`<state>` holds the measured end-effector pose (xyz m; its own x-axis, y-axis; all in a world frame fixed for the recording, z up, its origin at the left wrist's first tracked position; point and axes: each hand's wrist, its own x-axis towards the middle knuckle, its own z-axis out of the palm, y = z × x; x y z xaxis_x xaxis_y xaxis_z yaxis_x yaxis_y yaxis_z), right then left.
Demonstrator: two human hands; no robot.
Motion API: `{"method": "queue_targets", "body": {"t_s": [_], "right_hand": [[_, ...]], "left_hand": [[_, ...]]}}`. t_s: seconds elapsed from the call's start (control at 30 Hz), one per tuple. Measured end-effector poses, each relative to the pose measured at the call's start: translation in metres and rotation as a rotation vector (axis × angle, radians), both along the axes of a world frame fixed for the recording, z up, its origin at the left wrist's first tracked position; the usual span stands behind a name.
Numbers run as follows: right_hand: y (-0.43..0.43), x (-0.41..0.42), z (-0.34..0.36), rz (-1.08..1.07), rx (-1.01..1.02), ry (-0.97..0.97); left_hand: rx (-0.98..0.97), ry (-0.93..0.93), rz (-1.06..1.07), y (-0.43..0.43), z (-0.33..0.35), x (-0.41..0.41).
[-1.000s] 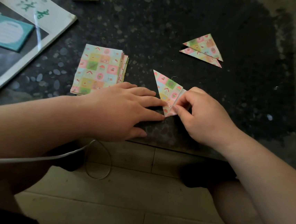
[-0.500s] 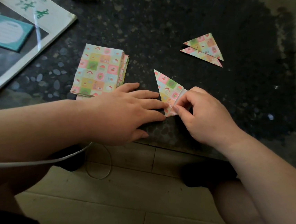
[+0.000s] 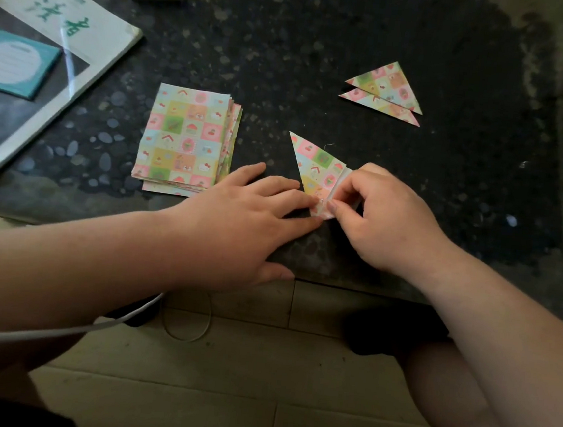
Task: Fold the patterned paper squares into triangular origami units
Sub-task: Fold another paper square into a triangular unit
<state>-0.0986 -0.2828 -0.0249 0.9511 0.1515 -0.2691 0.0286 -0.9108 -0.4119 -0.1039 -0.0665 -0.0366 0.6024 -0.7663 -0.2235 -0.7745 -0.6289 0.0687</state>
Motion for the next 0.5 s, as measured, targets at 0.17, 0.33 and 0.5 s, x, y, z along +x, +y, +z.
{"method": "queue_targets", "body": {"t_s": [0.17, 0.33, 0.5], "right_hand": [[0.0006, -0.0002, 0.0000, -0.003, 0.006, -0.002], [0.0007, -0.0004, -0.0005, -0.006, 0.012, 0.002], [0.0013, -0.0015, -0.0018, -0.016, 0.008, -0.002]], "left_hand": [[-0.008, -0.012, -0.002, -0.0010, -0.0016, -0.0025], [-0.008, 0.000, 0.006, -0.0010, -0.0023, -0.0022], [0.004, -0.018, -0.003, -0.0009, -0.0027, -0.0031]]}}
